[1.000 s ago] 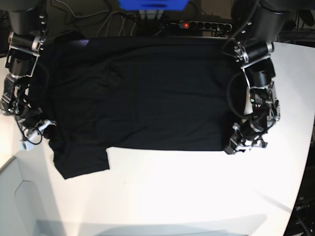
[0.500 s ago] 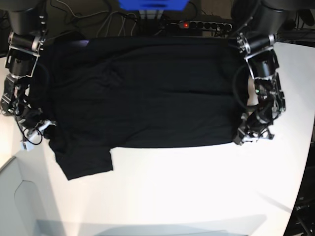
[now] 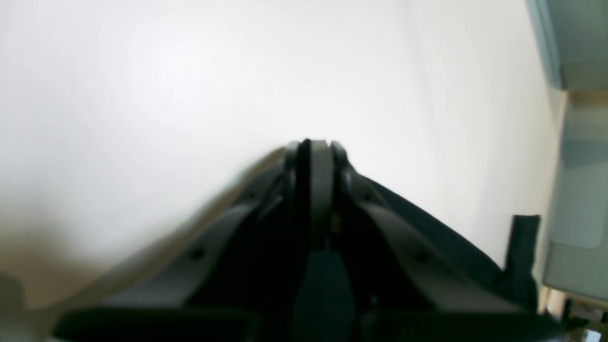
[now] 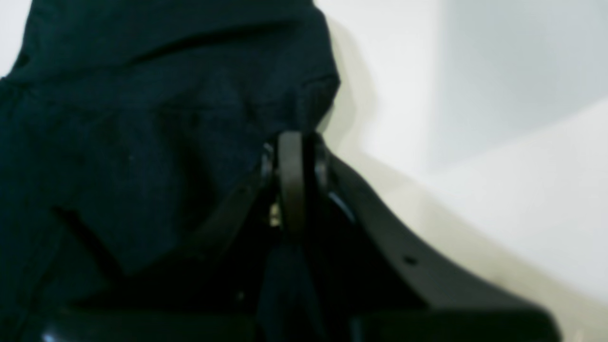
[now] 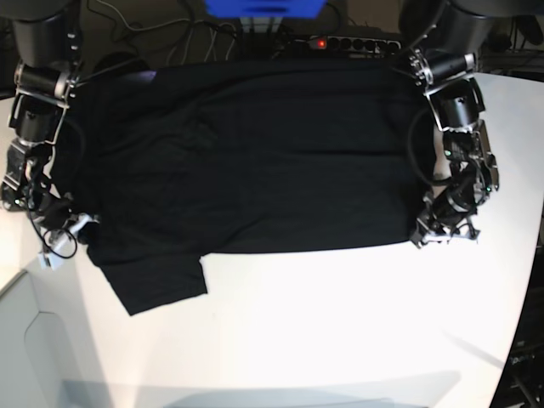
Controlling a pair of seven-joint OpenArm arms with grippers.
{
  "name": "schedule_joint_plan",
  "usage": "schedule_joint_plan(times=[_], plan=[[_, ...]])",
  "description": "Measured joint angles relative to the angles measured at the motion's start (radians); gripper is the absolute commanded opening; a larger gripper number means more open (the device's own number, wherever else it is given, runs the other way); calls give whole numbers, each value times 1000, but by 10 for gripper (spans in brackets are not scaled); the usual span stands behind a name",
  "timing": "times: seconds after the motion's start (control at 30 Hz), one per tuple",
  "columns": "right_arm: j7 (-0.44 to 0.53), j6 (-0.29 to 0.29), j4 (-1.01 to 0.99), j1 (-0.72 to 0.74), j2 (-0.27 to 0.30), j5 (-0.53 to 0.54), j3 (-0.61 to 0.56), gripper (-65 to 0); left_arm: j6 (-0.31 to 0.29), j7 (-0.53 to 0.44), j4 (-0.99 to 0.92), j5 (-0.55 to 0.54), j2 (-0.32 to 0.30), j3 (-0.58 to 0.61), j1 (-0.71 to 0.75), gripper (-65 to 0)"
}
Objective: Fold the T-shirt properly
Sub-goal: 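Grasp the shirt side edge with both grippers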
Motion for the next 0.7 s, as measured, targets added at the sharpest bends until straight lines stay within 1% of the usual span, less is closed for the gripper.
schedule_joint_plan(times=[0.13,0.3,0.33,0.4,0.5,0.6,0.7], plan=[[-24,2,-4,27,-8,-11,-5,-650,3,6,-3,0,-10,7,-41,-648],[-25,3,-7,47,-8,-18,-4,-650,6,3,-5,4,-22,9,-110,-648],[-25,2,-7,50,-8,-18,-4,-650,17,3,-5,0,-21,9,-120,-648],[-25,3,-7,55,-8,-17,-4,-650,89,4,-5,0,-19,11,-134,-648],[-25,3,-8,66,-8,-17,-4,-650,113,5,-5,3,-19,10,-139,-648],[-24,3,-8,74,-8,-13,-4,-650,114,14,-2,3,-16,10,-150,-648],[-32,3,-8,71,-11,-8,56,-650,113,16,10,-5,-14,10,-149,-648]])
